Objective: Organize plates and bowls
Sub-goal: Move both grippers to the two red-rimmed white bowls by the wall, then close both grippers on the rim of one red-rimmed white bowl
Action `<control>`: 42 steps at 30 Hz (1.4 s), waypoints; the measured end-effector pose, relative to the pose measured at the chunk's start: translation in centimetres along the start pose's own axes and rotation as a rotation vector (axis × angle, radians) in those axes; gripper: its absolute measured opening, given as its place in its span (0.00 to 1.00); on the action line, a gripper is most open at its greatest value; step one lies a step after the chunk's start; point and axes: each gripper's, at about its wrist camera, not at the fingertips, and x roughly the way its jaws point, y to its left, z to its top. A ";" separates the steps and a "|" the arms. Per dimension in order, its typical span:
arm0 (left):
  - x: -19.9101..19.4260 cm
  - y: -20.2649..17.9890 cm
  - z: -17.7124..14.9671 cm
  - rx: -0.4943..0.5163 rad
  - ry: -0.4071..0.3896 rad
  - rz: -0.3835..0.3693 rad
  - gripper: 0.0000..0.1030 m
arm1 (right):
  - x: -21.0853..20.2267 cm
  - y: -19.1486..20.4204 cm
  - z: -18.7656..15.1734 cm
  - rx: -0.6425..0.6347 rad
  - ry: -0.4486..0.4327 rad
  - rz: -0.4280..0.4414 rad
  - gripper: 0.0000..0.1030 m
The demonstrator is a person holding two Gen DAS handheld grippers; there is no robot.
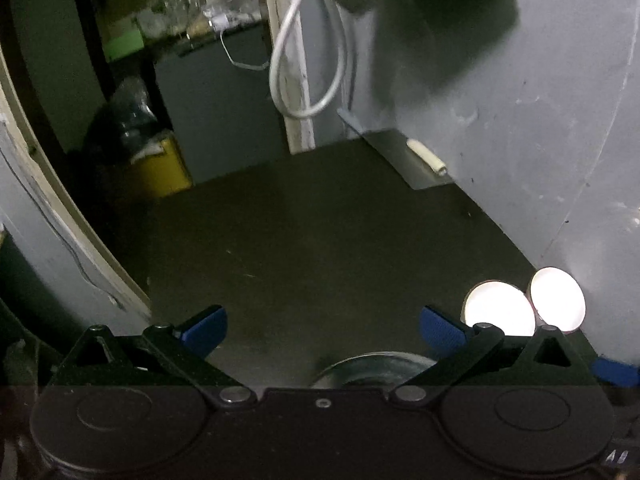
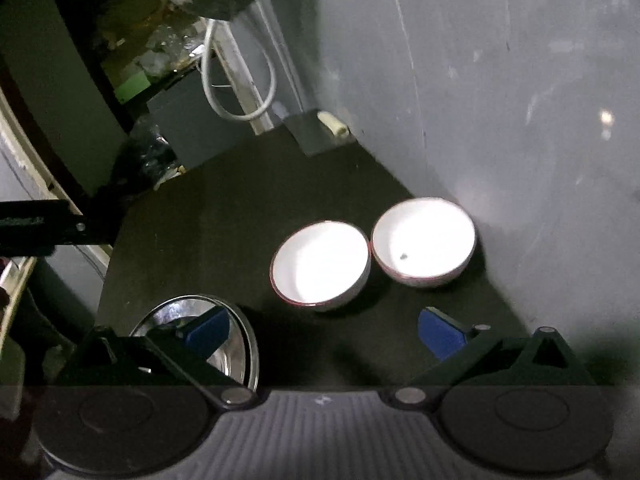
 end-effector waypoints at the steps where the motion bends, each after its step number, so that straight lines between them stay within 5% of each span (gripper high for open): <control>1: 0.8 -0.4 0.1 0.002 0.009 -0.012 0.99 | 0.5 -0.4 -0.2 0.027 0.002 0.008 1.00; 8: 6.3 -4.3 0.4 0.091 0.070 -0.172 0.99 | 2.9 -3.8 -0.2 0.260 0.015 0.055 1.00; 17: 11.5 -6.8 0.7 0.150 0.155 -0.245 0.94 | 6.1 -4.3 0.3 0.283 0.043 0.054 0.82; 27: 13.8 -6.9 0.5 0.111 0.222 -0.356 0.66 | 7.4 -3.9 0.2 0.275 0.056 0.105 0.52; 34: 14.7 -7.4 0.0 0.070 0.266 -0.459 0.21 | 7.7 -4.4 0.5 0.273 0.056 0.115 0.33; 42: 13.7 -7.1 -0.5 0.072 0.256 -0.458 0.18 | 7.4 -4.3 0.5 0.263 0.066 0.125 0.29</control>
